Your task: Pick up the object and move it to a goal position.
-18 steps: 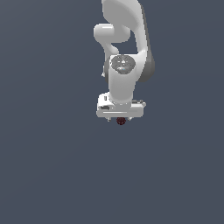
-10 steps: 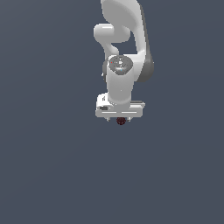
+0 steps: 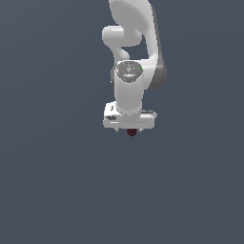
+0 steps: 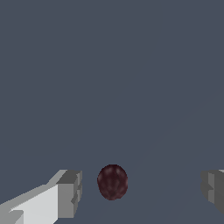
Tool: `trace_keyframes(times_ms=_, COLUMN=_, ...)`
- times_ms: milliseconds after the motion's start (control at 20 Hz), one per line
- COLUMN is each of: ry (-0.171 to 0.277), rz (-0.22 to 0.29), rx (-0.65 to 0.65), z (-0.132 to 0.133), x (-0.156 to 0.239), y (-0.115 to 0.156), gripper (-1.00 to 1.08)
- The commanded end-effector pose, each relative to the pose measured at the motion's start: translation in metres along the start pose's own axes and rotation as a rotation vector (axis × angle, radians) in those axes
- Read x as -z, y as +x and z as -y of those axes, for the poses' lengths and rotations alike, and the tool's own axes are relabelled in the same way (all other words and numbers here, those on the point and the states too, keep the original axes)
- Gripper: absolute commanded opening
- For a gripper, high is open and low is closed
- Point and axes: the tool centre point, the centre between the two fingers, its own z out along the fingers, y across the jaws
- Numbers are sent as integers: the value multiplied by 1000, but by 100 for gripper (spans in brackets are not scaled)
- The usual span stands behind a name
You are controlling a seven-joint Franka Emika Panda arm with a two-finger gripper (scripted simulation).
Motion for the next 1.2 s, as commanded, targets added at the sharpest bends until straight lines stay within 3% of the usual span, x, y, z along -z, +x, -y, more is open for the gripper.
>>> trace_keyframes(times_ms=0, ry=0, rz=0, rx=-14, z=1, x=-1, y=-1, gripper=100)
trace_keyframes(times_ms=500, ry=-2, rz=-4, rx=-155, z=5, x=-12, y=-9, gripper=100)
trace_keyframes(times_ms=1150, ry=-5, rz=-15, rx=-476, z=14, x=-36, y=-28, gripper=100)
